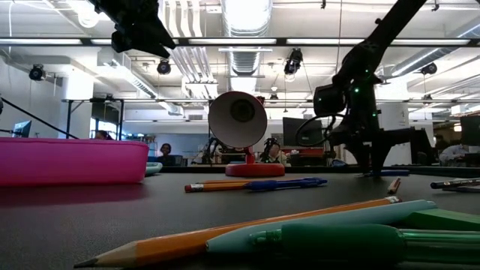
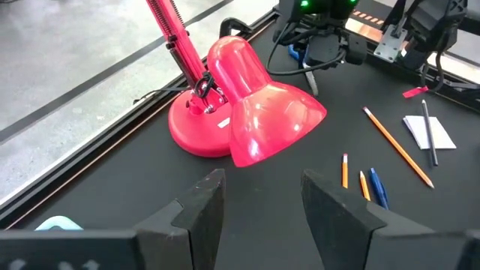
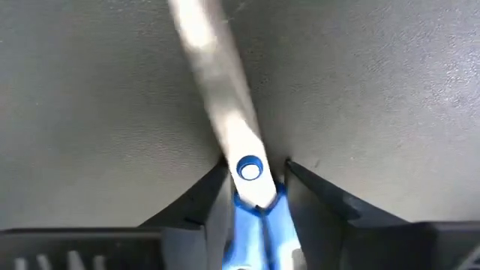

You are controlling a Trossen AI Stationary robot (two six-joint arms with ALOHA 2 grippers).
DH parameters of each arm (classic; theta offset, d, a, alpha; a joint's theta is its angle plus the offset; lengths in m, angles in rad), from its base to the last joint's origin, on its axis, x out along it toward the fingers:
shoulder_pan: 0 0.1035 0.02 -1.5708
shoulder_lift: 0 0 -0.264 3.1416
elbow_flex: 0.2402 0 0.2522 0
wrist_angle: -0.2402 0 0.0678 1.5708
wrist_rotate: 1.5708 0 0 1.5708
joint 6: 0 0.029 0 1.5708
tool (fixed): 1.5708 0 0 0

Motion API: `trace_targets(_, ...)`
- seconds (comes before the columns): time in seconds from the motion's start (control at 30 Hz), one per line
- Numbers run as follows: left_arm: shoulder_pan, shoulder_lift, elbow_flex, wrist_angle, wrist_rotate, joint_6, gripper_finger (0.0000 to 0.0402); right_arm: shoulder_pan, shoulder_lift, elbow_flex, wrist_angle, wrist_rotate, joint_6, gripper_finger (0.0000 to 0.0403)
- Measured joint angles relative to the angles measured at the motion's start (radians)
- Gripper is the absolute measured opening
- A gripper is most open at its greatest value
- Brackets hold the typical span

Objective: Pack school essentials
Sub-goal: Put the blue scissors into the red supply box

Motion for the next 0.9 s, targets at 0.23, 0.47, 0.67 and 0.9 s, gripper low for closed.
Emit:
trace_targets(0.23, 0.000, 0.000, 0.000, 0.000, 0.000, 0.000, 0.0160, 0.000, -0.001, -0.001, -0.008, -0.005, 0.068, 0.0047)
trace_targets(0.47, 0.000, 0.000, 0.000, 0.000, 0.000, 0.000, 0.0160, -0.003, -0.026, 0.030, -0.031, -0.045, 0.180, 0.0043)
trace_targets(0.67, 0.000, 0.000, 0.000, 0.000, 0.000, 0.001, 0.0160, -0.004, -0.107, 0.034, -0.049, -0.052, 0.214, 0.0044)
trace_targets(0.9, 0.000, 0.000, 0.000, 0.000, 0.000, 0.001, 0.0160, -0.005, -0.238, 0.037, -0.065, -0.131, 0.343, 0.0047)
